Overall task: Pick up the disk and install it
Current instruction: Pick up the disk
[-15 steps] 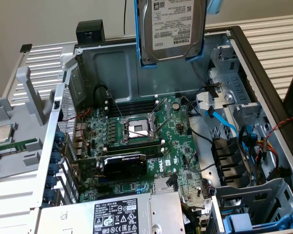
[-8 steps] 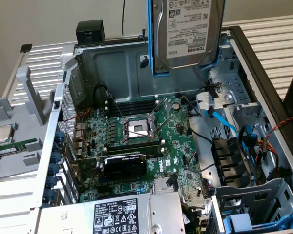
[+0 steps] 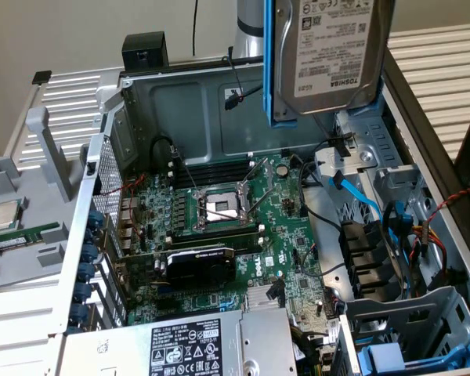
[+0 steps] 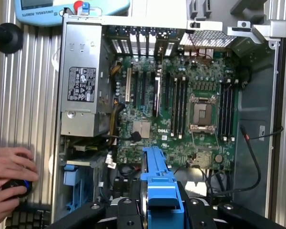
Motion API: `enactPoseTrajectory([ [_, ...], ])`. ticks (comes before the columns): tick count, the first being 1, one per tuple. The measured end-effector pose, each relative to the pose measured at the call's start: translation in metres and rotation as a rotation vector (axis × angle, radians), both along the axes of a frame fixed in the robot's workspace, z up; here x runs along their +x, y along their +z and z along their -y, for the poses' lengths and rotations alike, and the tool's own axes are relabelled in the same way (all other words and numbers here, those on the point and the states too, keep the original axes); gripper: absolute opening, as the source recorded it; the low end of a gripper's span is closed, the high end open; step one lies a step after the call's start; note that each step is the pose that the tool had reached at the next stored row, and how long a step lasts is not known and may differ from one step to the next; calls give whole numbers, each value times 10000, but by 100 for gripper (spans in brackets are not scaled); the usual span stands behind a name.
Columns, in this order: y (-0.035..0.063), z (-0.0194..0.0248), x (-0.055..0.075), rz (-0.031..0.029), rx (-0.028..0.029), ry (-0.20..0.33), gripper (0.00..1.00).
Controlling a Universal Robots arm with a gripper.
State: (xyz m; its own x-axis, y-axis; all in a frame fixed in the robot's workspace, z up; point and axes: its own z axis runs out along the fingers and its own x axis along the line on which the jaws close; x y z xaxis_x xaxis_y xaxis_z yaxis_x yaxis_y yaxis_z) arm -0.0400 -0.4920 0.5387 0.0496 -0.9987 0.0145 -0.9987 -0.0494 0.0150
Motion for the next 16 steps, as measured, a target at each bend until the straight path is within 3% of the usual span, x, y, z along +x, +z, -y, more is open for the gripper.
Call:
enactPoseTrajectory([
  [9,402,221,267,-10,2,0,37],
  [16,595,435,379,-13,6,0,37],
])
